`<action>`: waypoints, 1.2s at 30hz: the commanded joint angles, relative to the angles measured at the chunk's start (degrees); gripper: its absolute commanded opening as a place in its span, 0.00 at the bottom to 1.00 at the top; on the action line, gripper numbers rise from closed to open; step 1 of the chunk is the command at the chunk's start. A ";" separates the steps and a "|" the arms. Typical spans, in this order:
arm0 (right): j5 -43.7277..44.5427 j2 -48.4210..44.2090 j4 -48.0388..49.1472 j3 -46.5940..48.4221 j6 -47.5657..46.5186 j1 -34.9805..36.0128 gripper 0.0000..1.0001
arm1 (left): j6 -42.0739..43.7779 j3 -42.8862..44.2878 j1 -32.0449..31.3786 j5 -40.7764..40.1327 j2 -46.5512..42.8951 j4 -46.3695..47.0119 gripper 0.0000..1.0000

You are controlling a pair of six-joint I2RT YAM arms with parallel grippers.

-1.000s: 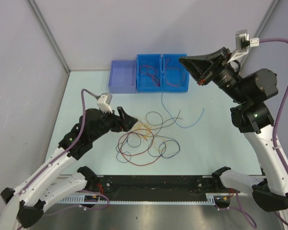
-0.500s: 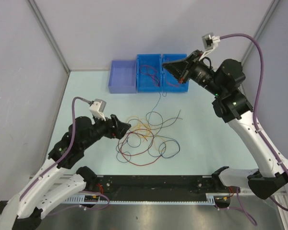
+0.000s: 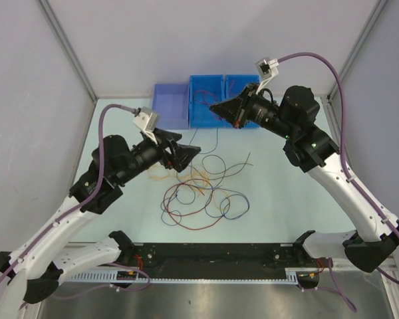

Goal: Untangle the cables

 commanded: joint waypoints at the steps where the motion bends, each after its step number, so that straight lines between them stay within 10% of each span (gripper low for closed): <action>1: -2.22 -1.06 -0.72 0.10 0.36 0.89 0.00 | 7.69 6.03 -2.08 4.34 1.59 7.15 0.87; 10: -10.57 -1.50 -2.12 0.89 -2.45 0.80 0.00 | 20.97 14.82 -2.44 9.86 8.09 3.56 1.00; 24: -10.50 -1.94 -2.83 0.98 -2.89 0.45 0.00 | 19.06 17.82 -2.44 11.83 16.01 2.30 0.99; 29: -7.78 -2.29 -2.39 0.46 -1.84 0.36 0.00 | 12.29 11.59 -4.71 0.94 13.29 9.60 0.77; 36: -4.87 -2.90 -2.65 -0.07 -1.13 0.45 0.00 | 10.78 9.55 -9.37 -3.29 14.94 12.43 0.72</action>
